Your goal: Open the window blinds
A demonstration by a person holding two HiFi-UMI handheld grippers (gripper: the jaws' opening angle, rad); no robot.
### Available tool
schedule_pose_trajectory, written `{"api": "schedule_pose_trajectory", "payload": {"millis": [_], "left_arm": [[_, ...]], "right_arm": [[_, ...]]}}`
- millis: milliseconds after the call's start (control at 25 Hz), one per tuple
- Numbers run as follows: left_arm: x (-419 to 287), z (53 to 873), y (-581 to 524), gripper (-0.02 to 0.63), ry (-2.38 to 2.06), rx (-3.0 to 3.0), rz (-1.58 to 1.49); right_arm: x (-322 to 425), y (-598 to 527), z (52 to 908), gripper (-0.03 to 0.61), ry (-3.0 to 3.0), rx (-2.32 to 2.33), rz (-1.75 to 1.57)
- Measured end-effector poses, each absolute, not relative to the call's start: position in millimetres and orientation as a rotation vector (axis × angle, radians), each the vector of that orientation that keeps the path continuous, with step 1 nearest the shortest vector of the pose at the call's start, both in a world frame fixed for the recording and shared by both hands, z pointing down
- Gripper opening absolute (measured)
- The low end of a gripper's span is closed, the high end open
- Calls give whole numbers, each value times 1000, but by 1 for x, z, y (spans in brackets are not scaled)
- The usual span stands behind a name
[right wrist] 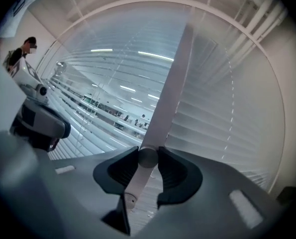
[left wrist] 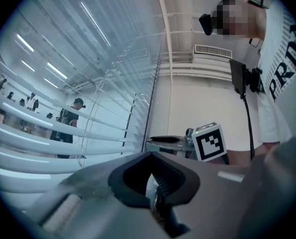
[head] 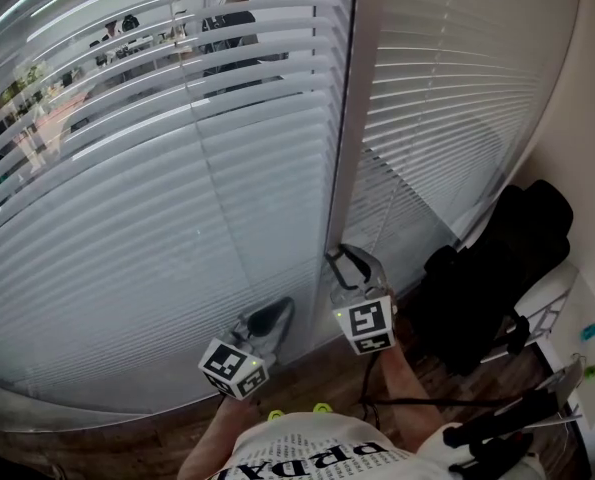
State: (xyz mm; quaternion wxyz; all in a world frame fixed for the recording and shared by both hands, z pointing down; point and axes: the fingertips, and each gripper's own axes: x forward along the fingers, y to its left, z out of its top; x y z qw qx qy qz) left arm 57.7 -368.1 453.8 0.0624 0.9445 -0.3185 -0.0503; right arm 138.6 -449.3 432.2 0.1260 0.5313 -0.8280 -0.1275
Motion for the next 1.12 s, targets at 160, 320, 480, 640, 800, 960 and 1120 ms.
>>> {"api": "schedule_pose_trajectory", "payload": {"millis": [160,320,480,640,800,960,1120], "left_arm": [[57,453,-368,-8,-960,2857,-152],[56,453,-369,-8,-963,2853,-153],[56,461,-368,-8,-961,2853,-158],[55,467,-366,-8,-957,2853,-164],[52,456,-366,-8,-964,2849,-155],[47,458,-363,-8,-968,2836,-167],[48,467,-367,-8,-965,2831,-186]], "right_arm": [[140,-450,431,133,-2479,1587,-260],[143,-452,432,133,-2521,1618,-179],[145,-452,440,133,-2580,1651,-20],[146,-449,445,133,-2580,1661,-26],[145,-450,436,134,-2589,1668,-28],[141,-446,437,135,-2597,1673,-19],[144,-450,445,135,-2607,1681,-6]]}}
